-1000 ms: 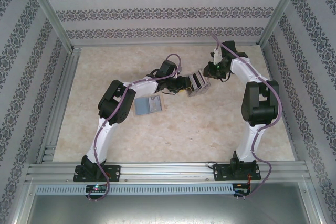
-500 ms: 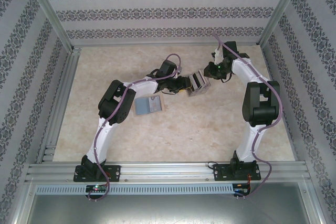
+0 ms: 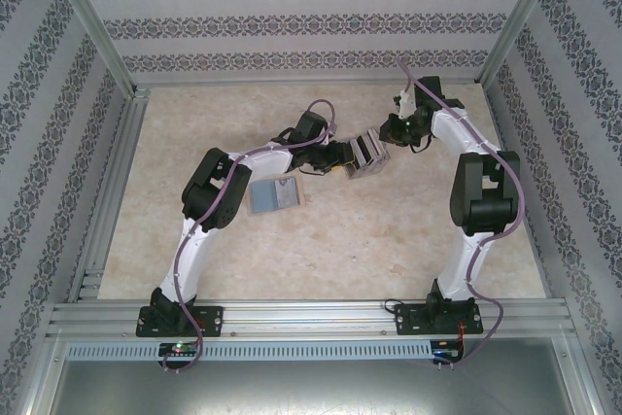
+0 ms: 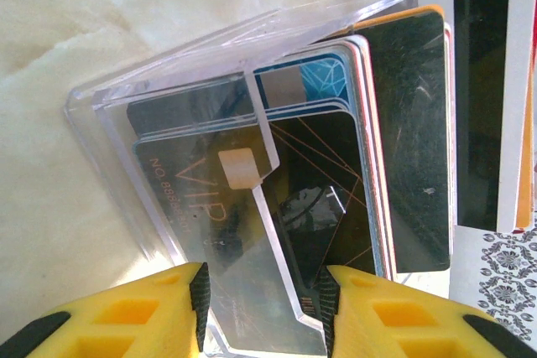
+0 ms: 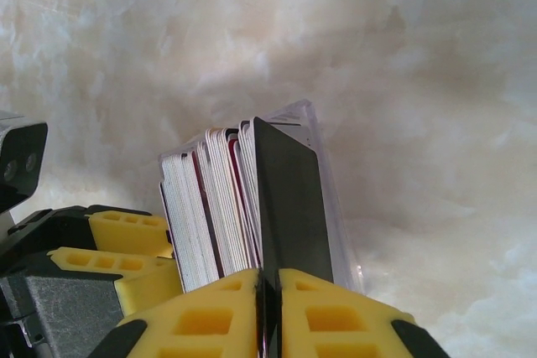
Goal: Put the credit cards into the card holder
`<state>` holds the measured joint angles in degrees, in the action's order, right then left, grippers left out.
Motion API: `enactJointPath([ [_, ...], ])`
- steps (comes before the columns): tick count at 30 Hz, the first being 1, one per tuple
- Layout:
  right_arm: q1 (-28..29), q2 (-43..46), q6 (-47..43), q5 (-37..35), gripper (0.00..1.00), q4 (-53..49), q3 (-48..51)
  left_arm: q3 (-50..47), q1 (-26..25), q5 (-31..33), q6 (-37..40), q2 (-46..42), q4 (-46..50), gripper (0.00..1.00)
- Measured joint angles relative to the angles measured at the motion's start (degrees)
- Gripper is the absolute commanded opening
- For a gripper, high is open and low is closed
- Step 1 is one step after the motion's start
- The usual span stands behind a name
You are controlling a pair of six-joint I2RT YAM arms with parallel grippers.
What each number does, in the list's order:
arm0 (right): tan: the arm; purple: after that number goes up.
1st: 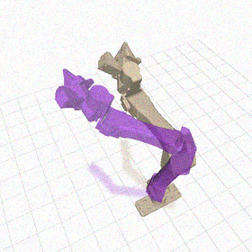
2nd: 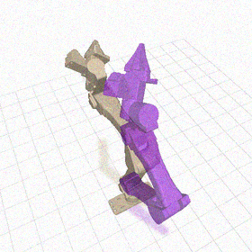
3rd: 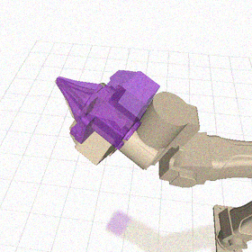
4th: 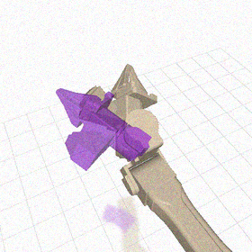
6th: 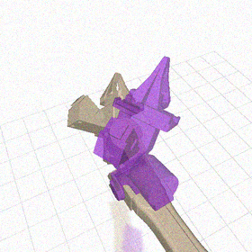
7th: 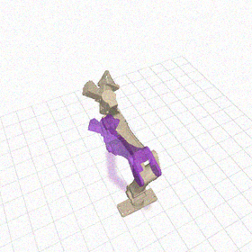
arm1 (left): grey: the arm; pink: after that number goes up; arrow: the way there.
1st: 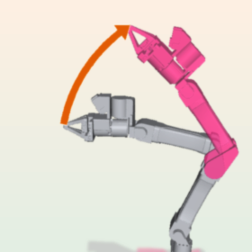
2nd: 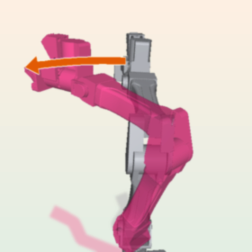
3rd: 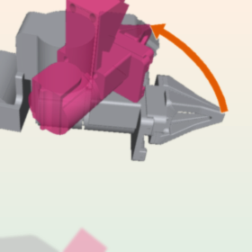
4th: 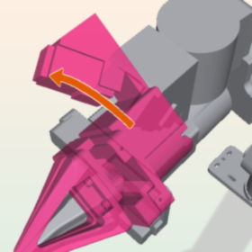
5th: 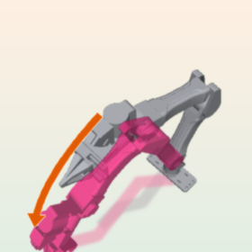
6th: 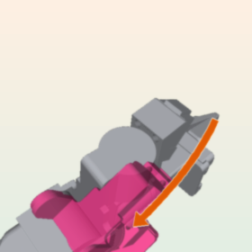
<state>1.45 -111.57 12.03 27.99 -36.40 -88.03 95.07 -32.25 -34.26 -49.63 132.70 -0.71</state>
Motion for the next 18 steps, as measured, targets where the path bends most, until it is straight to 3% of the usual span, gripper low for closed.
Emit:
enactJointPath([
  [6,-0.2,0.1,0.0,0.2,0.05,0.2,0.1,0.0,0.0,0.0,0.0,0.0,0.0,0.42],
  [9,-0.2,0.2,0.1,0.2,0.13,0.3,0.3,0.0,0.0,0.0,0.0,0.0,0.0,0.42],
  [18,-0.2,0.3,0.2,0.4,0.14,0.5,0.4,0.0,0.0,0.0,0.0,0.0,0.0,0.42],
])
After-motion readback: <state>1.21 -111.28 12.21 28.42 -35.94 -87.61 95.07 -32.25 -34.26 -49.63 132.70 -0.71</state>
